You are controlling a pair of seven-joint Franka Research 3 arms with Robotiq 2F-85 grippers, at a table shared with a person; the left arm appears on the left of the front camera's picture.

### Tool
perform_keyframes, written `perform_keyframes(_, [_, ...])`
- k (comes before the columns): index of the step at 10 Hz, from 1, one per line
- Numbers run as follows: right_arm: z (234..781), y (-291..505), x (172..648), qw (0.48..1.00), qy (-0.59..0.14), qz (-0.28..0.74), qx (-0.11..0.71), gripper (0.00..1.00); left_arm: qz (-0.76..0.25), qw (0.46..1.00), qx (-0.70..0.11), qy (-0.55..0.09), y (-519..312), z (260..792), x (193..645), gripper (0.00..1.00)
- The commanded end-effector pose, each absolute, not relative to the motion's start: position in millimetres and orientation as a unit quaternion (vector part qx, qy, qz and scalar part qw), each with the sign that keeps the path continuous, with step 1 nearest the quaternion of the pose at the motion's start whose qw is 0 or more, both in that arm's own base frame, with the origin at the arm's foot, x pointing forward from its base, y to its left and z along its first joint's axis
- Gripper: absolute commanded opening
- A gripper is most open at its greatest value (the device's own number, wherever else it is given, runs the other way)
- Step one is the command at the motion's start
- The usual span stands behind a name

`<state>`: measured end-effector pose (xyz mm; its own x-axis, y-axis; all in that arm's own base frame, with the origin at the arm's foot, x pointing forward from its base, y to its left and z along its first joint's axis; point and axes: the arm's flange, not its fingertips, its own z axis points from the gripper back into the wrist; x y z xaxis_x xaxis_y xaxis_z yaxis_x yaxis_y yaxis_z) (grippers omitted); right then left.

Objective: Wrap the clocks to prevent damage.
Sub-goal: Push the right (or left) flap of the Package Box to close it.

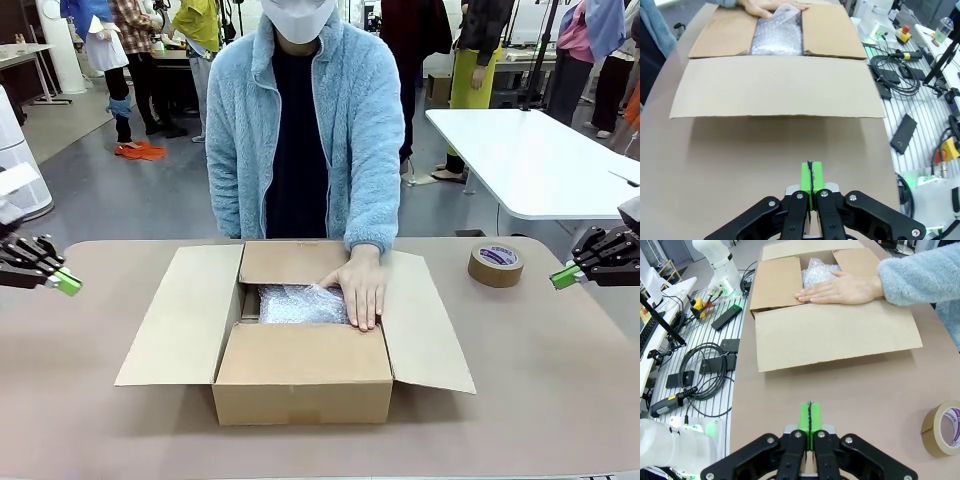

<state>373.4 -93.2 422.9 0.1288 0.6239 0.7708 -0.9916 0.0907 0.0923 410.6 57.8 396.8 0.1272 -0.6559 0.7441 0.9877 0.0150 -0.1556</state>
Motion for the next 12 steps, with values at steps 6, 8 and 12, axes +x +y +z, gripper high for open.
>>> perform_keyframes(6, [420.8, -93.2, 373.0, 0.676, -0.295, 0.593, 0.323, 0.01, -0.608, 0.669, -0.318, -0.285, 8.8, 324.8, 436.9, 0.0])
perform_keyframes(8, [420.8, -93.2, 373.0, 0.676, -0.295, 0.593, 0.323, 0.01, -0.597, 0.682, -0.328, -0.267, 18.3, 331.9, 435.1, 0.0])
perform_keyframes(12, [420.8, -93.2, 373.0, 0.676, -0.295, 0.593, 0.323, 0.01, -0.597, 0.682, -0.325, -0.268, 17.0, 328.2, 436.3, 0.0])
